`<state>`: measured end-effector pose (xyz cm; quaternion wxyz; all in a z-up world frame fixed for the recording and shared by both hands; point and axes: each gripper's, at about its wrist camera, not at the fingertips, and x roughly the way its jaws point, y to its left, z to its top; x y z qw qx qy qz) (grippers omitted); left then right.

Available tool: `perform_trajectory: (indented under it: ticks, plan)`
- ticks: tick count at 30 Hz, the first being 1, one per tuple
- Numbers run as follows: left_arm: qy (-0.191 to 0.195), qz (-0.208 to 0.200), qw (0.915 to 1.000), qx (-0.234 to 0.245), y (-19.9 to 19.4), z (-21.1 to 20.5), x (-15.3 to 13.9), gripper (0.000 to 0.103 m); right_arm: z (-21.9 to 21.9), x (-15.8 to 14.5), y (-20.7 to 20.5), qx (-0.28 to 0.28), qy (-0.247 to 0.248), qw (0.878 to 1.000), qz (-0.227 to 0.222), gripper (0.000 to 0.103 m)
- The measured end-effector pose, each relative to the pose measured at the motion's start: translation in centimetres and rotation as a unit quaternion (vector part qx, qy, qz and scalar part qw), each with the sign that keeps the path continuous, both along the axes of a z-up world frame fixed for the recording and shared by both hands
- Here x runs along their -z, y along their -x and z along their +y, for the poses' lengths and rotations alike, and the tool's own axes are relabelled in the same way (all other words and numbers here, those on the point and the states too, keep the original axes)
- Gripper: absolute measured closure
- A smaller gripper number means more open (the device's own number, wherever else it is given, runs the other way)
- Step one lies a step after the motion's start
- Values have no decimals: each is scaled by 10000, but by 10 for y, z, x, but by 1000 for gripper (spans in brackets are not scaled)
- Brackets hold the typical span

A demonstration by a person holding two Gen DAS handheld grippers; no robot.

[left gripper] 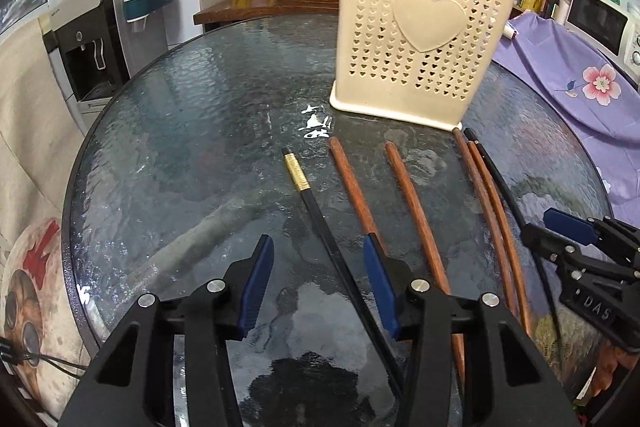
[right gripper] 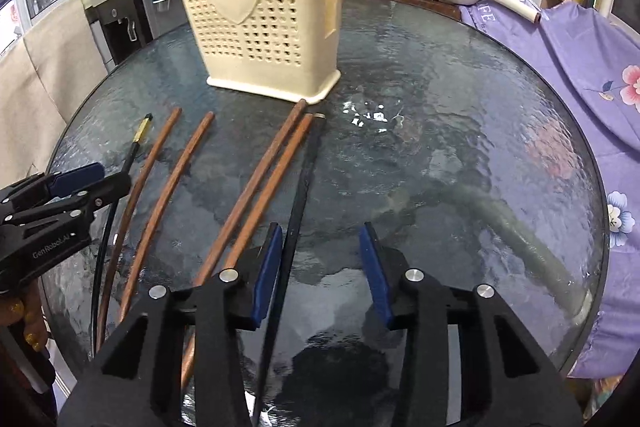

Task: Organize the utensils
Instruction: 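Move both tools back down over the chopsticks on the table, then grasp a black gold-tipped chopstick with the left tool while the right tool grasps a black chopstick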

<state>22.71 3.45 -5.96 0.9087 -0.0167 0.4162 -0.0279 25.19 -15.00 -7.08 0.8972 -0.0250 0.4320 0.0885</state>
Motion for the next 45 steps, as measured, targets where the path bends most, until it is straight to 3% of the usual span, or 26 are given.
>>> perform_trajectory:
  ticks: [16,25,28,36,45]
  plan:
    - [0,190,9998,-55,-37,3,-2,59,13,-1,-59,-192,-54,9997,170,77]
    - [-297,212,9991,-214,-48,-2,1,59,25,2,-72,-161,150,9997,-60,88]
    - [-320,193,9991,-206,-46,-9,1,69,29,2,-70,-219,248,9994,-111,93]
    - [-360,192,9991,-102,-43,-21,0,93,29,3,-67,-270,214,9993,-109,94]
    - [-134,235,9996,-92,-53,-15,-1,96,16,1,-67,-318,-146,9993,-100,95]
